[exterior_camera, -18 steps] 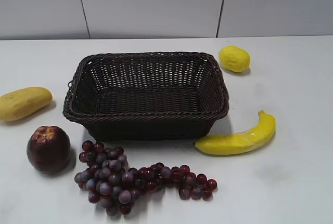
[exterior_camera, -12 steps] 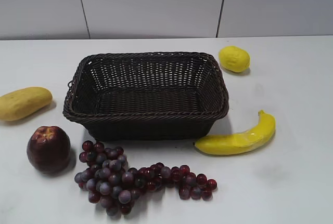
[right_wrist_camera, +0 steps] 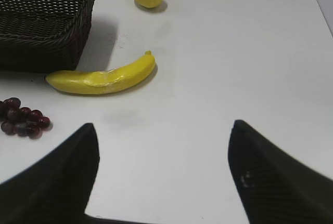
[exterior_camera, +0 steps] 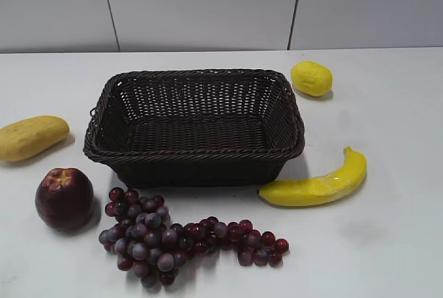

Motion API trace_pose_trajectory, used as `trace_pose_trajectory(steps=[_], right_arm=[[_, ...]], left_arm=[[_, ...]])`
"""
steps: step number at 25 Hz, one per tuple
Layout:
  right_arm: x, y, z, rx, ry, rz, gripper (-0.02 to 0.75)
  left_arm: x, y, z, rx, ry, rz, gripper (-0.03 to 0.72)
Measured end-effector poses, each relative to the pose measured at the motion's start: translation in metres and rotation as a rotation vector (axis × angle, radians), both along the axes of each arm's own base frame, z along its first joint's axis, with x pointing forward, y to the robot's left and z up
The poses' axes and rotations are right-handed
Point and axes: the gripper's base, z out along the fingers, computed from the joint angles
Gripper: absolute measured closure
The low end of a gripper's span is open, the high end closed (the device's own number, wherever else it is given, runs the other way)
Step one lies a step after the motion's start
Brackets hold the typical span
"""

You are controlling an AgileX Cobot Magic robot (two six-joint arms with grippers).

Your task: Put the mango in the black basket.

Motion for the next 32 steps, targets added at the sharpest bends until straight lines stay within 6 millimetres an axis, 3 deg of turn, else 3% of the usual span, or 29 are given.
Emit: trace_pose_trajectory(steps=[9, 15, 21, 32], right_arm=[[0.000, 0.000, 0.000, 0.000, 0.000, 0.000, 0.145], [0.000, 0.000, 0.000, 0.000, 0.000, 0.000, 0.145], [0.000, 0.000, 0.000, 0.000, 0.000, 0.000, 0.145], [0.000, 0.000, 0.000, 0.000, 0.000, 0.000, 0.145]], left_arm=[[0.001, 0.000, 0.001, 0.000, 0.002, 0.000, 0.169], [0.015, 0.001, 0.009, 0.013, 0.053, 0.006, 0.070], [0.047, 0.000, 0.021, 0.043, 0.084, -0.003, 0.055], [0.131, -0.002, 0.023, 0.091, 0.186, -0.038, 0.077]])
